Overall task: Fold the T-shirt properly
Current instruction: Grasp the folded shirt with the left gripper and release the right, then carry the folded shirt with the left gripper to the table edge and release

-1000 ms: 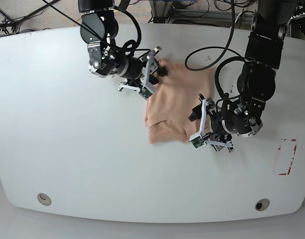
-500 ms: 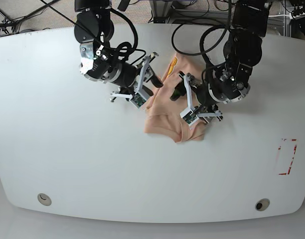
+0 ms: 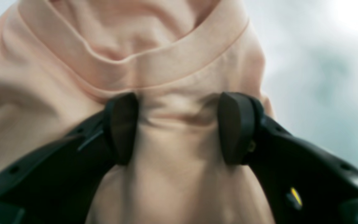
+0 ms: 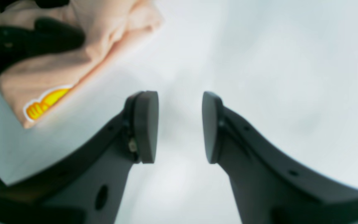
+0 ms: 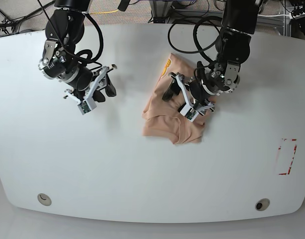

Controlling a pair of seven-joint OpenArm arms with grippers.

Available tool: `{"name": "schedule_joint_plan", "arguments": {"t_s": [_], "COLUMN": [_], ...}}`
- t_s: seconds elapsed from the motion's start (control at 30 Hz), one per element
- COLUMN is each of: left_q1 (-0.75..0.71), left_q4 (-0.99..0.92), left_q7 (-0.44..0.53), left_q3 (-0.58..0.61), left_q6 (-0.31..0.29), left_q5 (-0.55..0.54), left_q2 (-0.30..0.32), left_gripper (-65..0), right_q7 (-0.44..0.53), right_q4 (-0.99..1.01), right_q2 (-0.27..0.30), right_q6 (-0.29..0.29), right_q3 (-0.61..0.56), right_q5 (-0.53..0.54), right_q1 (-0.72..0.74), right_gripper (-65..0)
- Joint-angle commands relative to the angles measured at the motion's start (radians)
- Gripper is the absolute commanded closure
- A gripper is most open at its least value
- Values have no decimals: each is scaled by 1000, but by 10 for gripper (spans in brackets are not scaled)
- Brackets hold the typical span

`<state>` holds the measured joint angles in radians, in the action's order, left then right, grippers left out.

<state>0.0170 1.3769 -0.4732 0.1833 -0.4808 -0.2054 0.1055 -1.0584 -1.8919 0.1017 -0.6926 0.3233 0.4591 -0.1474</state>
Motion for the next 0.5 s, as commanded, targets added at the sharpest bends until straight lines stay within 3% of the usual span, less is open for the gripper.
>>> {"name": "schedule_joint_plan", "arguments": {"t_s": [0.0,0.3,0.47], "left_q1": [-9,-28,-30], "left_q4": [-67,-97,-169], "left_q7": [-81,-80,-77], "left_q3": [-72,-305,-440], "left_q6": [32,21,-97], "left_q5": [60,54,54], "left_q2": [32,190,274], "left_gripper": [-389,-389,-389], "right_q7": [22,20,20], "right_q4": [-24,-41,-47], "right_q2": [17,56,59], "right_q6": [-6,-6,-6], "right_q3": [24,29,27], "right_q5": [59,86,83], "right_q1": [13,-2,-2], "right_gripper": [-217,-217,-217]}}
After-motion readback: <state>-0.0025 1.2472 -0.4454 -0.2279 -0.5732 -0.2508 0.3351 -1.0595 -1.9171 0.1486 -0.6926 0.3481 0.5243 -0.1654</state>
